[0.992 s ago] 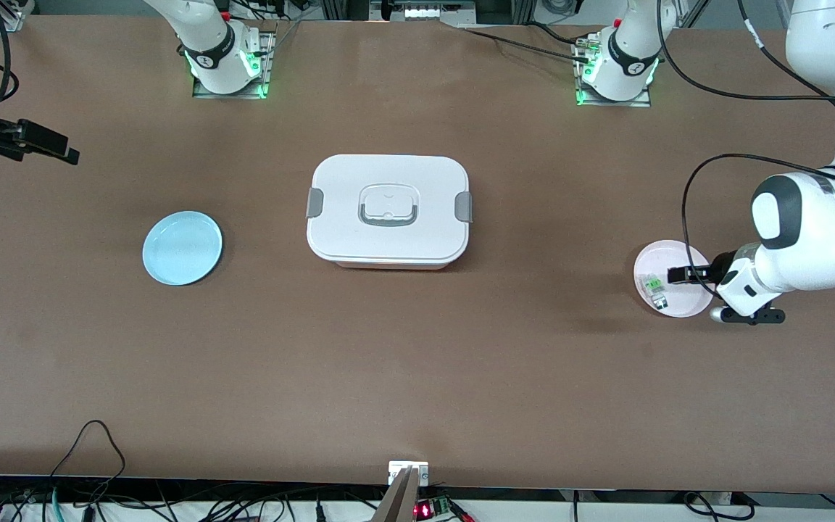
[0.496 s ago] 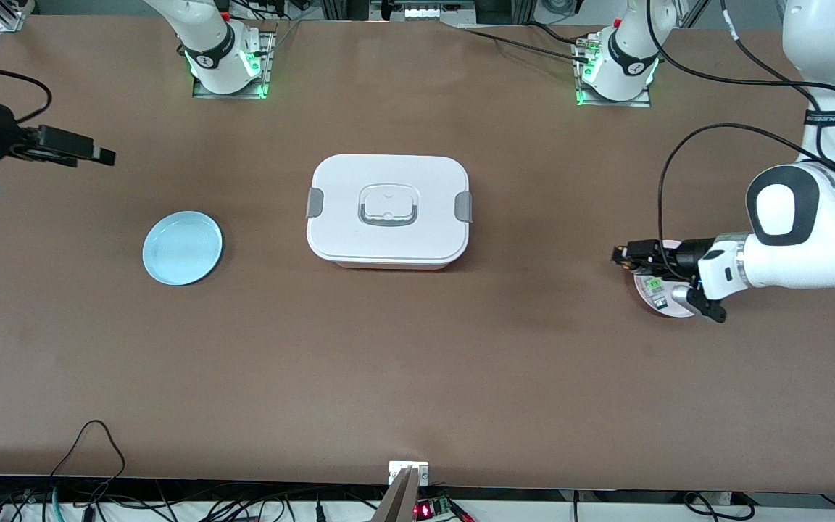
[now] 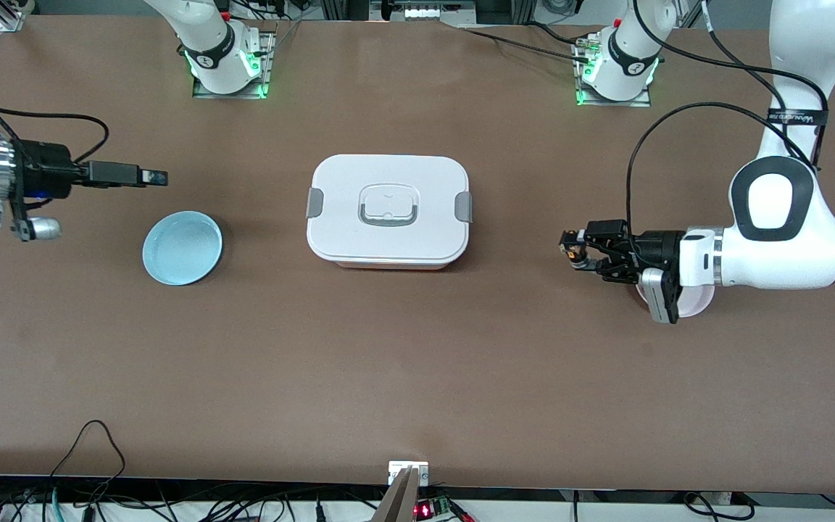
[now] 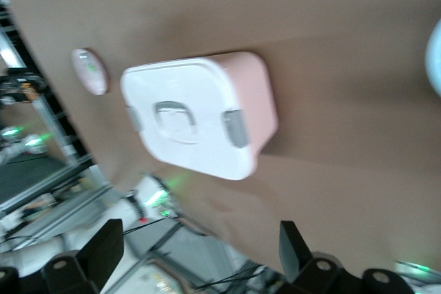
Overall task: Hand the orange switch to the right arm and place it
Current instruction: 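Carry the switch over the lunch box while the right gripper approaches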
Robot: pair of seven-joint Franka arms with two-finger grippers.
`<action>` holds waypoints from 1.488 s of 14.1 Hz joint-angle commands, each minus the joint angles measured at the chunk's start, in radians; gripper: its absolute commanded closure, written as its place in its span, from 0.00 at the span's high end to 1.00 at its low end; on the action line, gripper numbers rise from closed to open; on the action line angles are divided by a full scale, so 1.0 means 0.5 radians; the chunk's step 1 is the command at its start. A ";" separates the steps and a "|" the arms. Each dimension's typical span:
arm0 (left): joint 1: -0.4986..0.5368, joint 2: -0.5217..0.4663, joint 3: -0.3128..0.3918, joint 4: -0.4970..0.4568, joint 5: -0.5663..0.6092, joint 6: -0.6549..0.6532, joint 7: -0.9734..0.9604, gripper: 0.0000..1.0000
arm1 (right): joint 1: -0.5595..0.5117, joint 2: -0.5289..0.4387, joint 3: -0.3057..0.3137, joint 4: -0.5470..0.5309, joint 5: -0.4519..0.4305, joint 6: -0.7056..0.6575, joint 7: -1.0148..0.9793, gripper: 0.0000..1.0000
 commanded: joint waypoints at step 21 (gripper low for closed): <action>-0.451 0.227 -0.243 0.010 -1.328 0.549 1.577 0.06 | 0.322 0.297 0.474 -0.288 1.165 0.576 0.407 1.00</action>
